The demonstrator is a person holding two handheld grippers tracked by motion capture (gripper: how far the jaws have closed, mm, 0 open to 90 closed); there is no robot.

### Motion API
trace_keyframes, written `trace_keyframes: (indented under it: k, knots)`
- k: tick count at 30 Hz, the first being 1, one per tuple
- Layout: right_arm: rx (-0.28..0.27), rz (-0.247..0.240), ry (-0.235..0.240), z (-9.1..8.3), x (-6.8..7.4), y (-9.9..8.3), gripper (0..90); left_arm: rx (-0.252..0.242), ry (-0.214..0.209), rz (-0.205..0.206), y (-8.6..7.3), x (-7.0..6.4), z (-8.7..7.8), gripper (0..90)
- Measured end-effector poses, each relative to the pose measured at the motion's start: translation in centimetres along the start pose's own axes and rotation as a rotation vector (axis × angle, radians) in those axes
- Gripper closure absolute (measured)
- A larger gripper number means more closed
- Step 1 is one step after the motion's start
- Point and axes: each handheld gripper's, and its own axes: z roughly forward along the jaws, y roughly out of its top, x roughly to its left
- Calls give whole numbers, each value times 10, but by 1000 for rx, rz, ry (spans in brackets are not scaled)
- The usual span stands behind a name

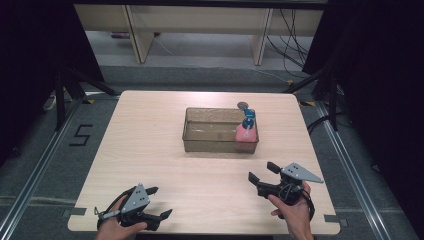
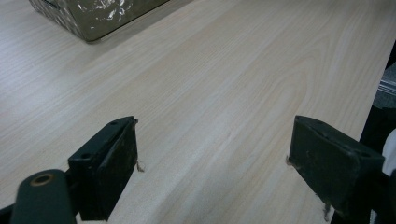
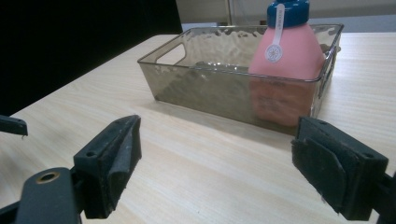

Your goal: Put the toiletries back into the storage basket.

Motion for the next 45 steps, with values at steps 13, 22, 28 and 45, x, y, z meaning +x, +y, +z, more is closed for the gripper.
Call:
trace_keyframes:
  k: [13, 22, 28, 45]
  knots:
    - [-12, -8, 38, -7, 6, -8, 166, 1, 1, 0, 0, 0, 0, 151]
    - [-8, -19, 64, -10, 7, -13, 155, 0, 3, 2, 0, 0, 0, 151]
    - [-5, -17, 71, -12, 10, -15, 155, 3, 8, 3, 0, -1, 0, 151]
    - [34, -27, 89, -19, 21, -25, 155, 10, 12, 12, 0, 0, 0, 151]
